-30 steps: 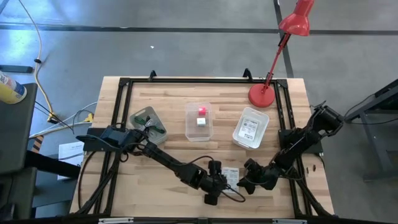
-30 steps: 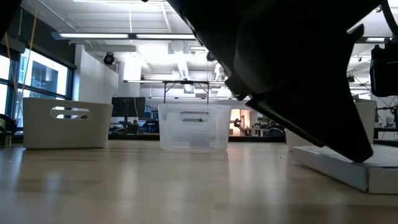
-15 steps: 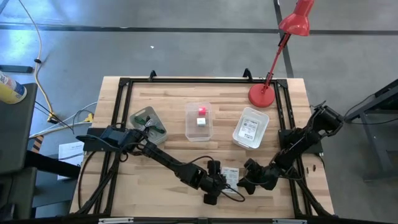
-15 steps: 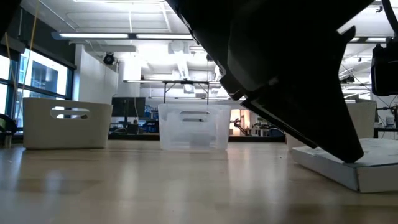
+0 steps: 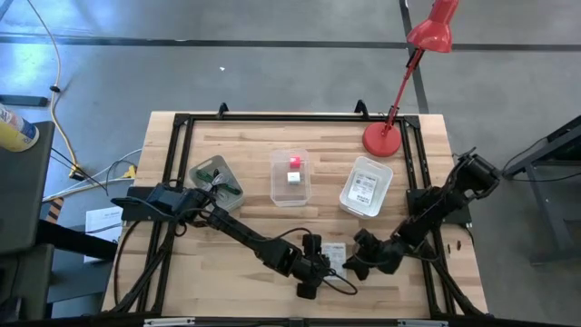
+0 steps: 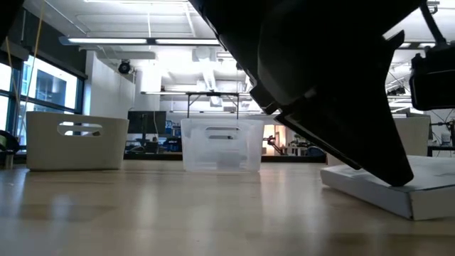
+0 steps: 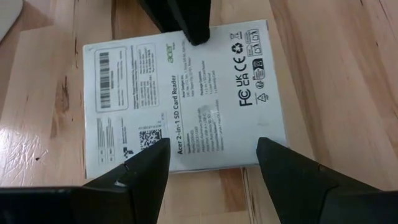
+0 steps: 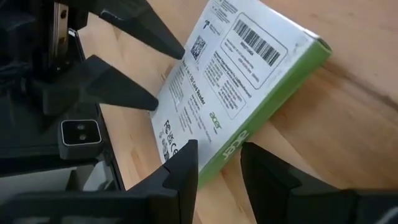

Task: Pick and place items into bin
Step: Put the card reader box into the white bin

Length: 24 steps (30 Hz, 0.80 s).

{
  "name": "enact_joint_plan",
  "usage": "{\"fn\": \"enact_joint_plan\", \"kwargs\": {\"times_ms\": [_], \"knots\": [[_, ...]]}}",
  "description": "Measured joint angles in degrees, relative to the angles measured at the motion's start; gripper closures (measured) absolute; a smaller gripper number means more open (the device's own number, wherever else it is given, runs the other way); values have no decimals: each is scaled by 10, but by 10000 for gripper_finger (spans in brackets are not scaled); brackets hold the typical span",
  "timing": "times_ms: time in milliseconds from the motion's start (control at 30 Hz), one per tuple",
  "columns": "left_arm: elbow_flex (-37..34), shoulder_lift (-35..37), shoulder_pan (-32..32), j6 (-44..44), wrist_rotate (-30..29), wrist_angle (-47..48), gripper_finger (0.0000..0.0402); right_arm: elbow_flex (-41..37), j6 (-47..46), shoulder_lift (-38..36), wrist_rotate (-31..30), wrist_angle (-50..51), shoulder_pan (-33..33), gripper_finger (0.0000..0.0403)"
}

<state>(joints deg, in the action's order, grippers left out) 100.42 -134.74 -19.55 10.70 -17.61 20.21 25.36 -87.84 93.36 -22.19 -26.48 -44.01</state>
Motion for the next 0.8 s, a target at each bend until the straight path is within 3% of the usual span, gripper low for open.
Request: {"fn": "enact_joint_plan", "kwargs": {"times_ms": [800], "knots": [[-1, 0, -2, -6, -2, 4, 170, -2, 73, 2, -30, -82, 5, 291]]}}
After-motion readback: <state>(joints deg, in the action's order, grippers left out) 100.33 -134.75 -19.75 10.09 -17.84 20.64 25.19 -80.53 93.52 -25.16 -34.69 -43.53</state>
